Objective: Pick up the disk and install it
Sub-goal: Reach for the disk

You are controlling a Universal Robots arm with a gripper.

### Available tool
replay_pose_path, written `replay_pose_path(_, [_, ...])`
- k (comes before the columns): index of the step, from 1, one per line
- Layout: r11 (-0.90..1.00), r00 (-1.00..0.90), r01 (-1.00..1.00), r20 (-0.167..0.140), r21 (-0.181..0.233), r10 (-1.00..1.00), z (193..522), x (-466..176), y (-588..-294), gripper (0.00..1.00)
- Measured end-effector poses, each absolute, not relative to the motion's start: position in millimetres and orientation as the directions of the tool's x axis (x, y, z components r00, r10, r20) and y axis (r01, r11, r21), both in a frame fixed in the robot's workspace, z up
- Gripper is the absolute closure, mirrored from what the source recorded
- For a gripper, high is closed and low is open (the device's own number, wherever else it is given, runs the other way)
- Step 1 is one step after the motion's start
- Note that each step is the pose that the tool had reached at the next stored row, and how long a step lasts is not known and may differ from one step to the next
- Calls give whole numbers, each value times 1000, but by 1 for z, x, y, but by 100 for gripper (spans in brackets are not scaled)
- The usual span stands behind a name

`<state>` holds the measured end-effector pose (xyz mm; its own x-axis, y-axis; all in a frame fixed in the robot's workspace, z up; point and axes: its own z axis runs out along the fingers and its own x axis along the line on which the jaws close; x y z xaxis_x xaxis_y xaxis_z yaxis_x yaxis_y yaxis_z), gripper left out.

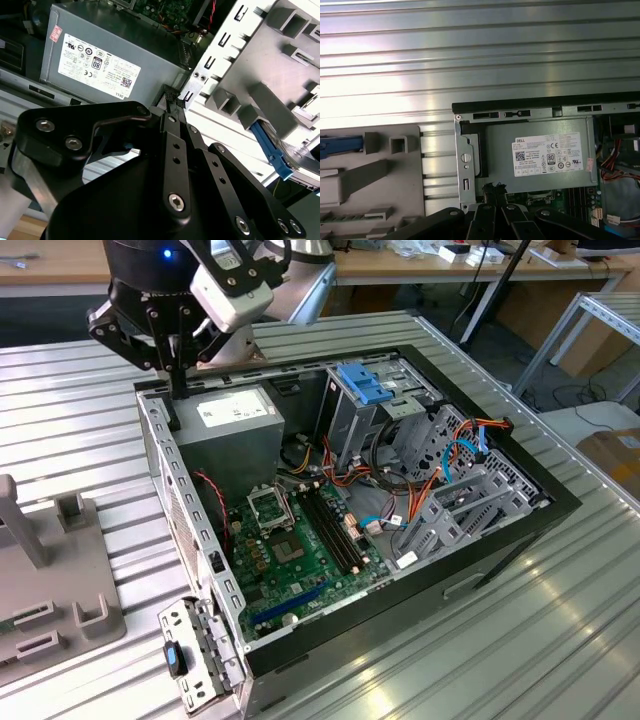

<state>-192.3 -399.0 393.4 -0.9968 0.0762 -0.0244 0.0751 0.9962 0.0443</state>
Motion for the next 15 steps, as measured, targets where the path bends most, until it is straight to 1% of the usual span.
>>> replay_pose_path(15, [996,-997,75,-25,44,76,393,-218,-399,89])
